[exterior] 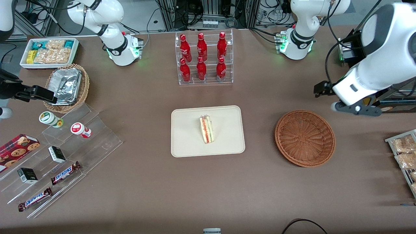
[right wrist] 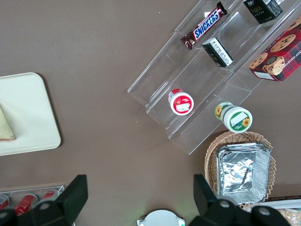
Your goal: Place sandwich from basket to tray
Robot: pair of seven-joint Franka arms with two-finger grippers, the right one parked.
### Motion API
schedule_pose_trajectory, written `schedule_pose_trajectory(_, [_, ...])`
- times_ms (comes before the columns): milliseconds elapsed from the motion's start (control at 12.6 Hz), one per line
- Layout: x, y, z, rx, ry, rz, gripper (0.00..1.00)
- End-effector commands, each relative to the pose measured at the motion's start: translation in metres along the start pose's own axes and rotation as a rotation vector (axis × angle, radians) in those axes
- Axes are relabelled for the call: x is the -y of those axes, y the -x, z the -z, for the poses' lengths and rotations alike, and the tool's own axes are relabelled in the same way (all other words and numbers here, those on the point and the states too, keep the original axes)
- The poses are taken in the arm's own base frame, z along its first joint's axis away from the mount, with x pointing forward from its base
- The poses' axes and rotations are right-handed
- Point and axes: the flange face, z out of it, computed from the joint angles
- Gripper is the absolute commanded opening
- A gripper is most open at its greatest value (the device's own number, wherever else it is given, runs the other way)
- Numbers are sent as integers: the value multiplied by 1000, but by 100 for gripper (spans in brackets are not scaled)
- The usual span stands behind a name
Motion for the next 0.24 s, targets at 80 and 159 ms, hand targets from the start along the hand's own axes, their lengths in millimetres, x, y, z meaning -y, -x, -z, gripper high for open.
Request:
schedule_pose_trajectory(80, [19, 19, 39, 4, 6, 4, 100])
schedule_pose_trajectory(159, [20, 21, 43, 2, 4, 6, 100])
